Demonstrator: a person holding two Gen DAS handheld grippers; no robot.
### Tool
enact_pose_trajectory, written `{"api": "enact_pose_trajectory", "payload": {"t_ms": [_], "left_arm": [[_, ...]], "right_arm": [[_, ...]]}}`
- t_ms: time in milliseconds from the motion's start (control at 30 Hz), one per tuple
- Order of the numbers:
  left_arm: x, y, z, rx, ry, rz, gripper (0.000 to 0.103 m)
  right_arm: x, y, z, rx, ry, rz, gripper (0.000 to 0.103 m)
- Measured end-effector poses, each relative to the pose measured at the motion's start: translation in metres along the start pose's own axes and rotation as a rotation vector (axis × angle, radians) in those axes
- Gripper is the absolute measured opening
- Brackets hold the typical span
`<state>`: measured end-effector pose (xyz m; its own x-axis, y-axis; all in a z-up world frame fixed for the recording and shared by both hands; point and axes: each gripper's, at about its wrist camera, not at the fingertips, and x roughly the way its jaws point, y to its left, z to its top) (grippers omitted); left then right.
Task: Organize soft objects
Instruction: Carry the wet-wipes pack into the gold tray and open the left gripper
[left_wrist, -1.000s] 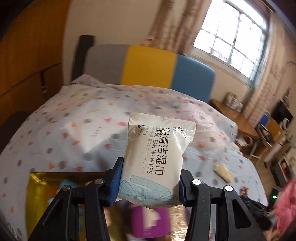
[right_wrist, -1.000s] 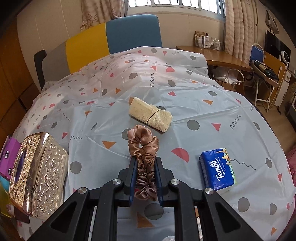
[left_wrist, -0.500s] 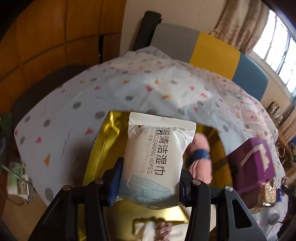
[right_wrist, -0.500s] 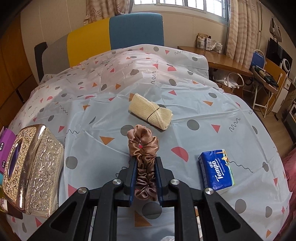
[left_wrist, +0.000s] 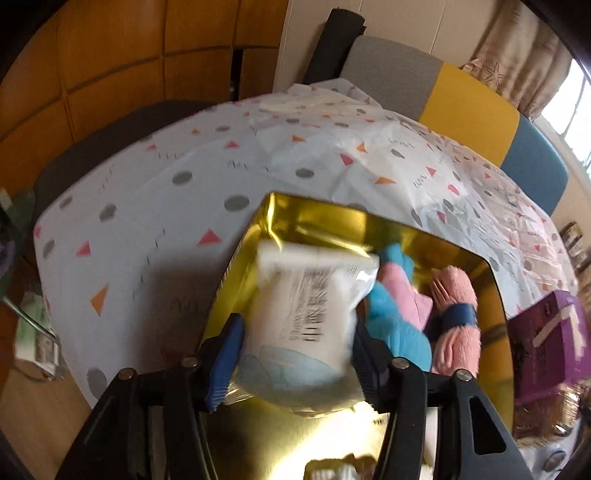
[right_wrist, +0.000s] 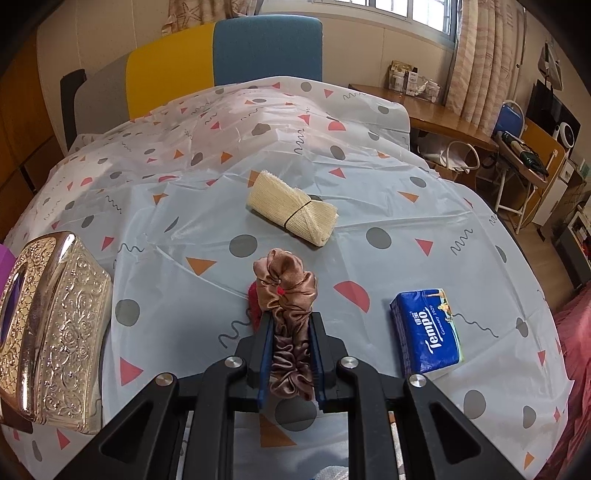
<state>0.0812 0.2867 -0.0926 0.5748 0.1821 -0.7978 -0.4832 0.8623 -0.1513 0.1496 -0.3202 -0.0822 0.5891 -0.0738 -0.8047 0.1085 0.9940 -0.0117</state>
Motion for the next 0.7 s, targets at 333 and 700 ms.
{"api": "enact_pose_trajectory", "payload": {"t_ms": [333,700], "left_arm": [[-0.058,-0.022,-0.016,0.096,-0.126,-0.013,0.068],[-0.111,-0.048,-0.049,0.204,-0.206,-0.071,0.072]], "right_arm": [[0.003,0.002,0.000,-0.009,0.008,-0.005,0.017],[-0.002,0.000,0.001,0.002,-0.015,0.014,0.017]]}}
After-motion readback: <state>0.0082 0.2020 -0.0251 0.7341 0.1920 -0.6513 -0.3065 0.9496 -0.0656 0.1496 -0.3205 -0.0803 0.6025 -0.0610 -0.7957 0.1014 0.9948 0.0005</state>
